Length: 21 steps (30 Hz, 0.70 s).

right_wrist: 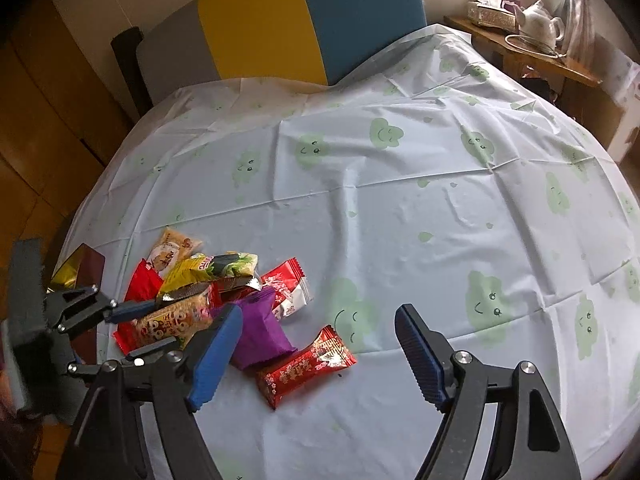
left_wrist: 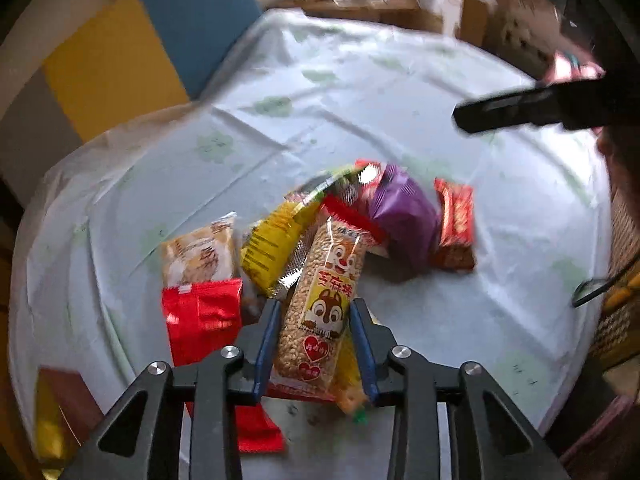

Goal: Organize snacks
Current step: 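Move the left gripper to the snacks and grasp the peanut brittle bar, then lift the peanut brittle bar with left while right grasps the red wrapper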

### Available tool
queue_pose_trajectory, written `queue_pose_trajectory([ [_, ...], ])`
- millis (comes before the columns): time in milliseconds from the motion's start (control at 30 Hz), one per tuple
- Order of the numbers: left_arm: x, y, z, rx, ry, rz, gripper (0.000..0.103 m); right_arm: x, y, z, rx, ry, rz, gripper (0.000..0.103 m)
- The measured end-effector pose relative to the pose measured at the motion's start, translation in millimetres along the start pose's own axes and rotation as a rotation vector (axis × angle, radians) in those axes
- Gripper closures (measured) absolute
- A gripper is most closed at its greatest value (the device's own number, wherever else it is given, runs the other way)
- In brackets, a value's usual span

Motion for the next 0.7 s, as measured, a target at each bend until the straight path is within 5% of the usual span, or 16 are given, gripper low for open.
queue_pose_trajectory([
  [233, 2, 62, -56, 0.112, 0.016, -0.229, 0.073, 0, 2, 1, -0.005, 0.024, -0.014, 0.024],
  [500, 19, 122, -54, 0.039, -0.019, -0.273, 0.073, -3, 7, 7, -0.024, 0.053, -0.044, 0.024],
  [700, 18, 122, -46, 0.027, 0.013, -0.304, 0.066, -3, 10, 9, -0.034, 0.069, -0.041, 0.024],
])
Point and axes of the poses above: each gripper's, at about its wrist camera, not at the fingertips, and z roughly the way its jaws point, x to its right, y to its underside, the point moved 2 cm from there along z, roughly the way its jaws point, and after that the axes turned 3 degrees about -y, right-handed, at the moved point
